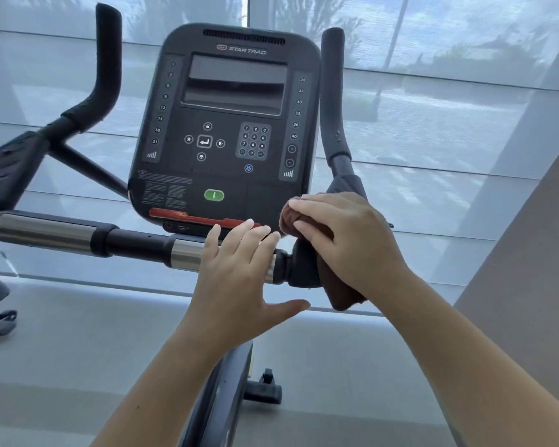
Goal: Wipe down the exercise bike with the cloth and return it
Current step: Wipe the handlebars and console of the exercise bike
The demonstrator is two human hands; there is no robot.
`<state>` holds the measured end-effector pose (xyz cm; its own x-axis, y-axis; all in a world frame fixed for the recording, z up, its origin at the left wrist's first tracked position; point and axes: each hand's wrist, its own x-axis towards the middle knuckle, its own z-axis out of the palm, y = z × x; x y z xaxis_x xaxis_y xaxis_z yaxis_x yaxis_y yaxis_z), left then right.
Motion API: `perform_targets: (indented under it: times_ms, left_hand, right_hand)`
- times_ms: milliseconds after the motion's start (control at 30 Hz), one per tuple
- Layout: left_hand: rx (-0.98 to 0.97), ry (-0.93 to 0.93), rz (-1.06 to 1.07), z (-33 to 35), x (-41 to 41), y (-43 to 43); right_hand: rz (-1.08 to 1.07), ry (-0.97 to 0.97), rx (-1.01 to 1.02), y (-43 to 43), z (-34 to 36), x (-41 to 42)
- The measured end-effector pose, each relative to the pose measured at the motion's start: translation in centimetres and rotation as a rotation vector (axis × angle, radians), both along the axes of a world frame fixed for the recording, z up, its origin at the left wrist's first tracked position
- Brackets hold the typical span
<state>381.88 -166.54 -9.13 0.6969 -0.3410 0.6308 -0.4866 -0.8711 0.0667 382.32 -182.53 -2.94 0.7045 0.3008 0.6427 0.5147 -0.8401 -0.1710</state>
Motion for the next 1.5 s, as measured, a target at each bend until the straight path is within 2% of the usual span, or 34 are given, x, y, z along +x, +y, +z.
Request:
perform_targets:
  times_ms: [233, 333, 400, 467, 667, 733, 800, 900, 967, 1067, 1133, 1233, 1333, 1400, 1500]
  left_hand:
    - [0.007, -0.031, -0.008, -0.5, -0.1, 0.3]
    - [0.025, -0.037, 0.012, -0.7, -0.1, 0.7]
    - [0.024, -0.046, 0.043, -0.7, -0.1, 0.8]
    - [0.015, -0.052, 0.071, -0.7, -0.2, 0.7]
    - [0.026, -0.121, 0.079, -1.0, 0.2, 0.8]
    - [0.029, -0.138, 0.074, -1.1, 0.3, 0.9]
    - [0.035, -0.136, 0.074, -1.1, 0.3, 0.9]
    - [0.023, -0.126, 0.074, -1.0, 0.2, 0.9]
    - [0.023, -0.127, 0.067, -1.0, 0.2, 0.9]
    - [0.019, -0.112, 0.064, -0.9, 0.2, 0.9]
    - [0.022, -0.105, 0.063, -0.8, 0.1, 1.0]
    - [0.024, -0.103, 0.051, -0.7, 0.1, 1.1]
    - [0.023, -0.1, 0.048, -0.6, -0.1, 1.1]
    - [0.031, -0.103, 0.047, -0.7, -0.1, 1.1]
    - [0.011, -0.095, 0.035, -0.6, -0.1, 1.1]
  right_hand:
    - [-0.027, -0.3, 0.024, 0.2, -5.2, -4.1]
    - [-0.007, -0.209, 0.005, 0.1, -3.3, -2.8]
    - [-0.058, -0.06, 0.071, 0.4, -0.9, -1.1]
    - [-0.139, -0.01, 0.084, 0.9, 0.0, 0.2]
    - [-0.149, -0.27, 0.085, 1.4, -4.9, -4.0]
    - [-0.12, -0.26, 0.07, 1.0, -4.2, -3.5]
    - [-0.12, -0.133, 0.089, 1.2, -1.7, -1.8]
    - [-0.216, 0.023, -0.004, 1.5, 0.5, 0.9]
    - [-0.194, -0.007, -0.002, 1.6, -0.4, 0.1]
    - [-0.158, -0.216, 0.108, 1.8, -3.9, -3.3]
    - [-0.15, -0.27, 0.09, 1.7, -4.9, -3.9]
    - [-0.095, -0.166, 0.086, 1.0, -2.2, -1.8]
    - [-0.182, -0.003, 0.081, 0.4, 0.9, 1.4]
    - [-0.188, -0.024, 0.124, 0.5, 0.0, 1.2]
    - [-0.211, -0.18, 0.21, 1.5, -4.2, -2.3]
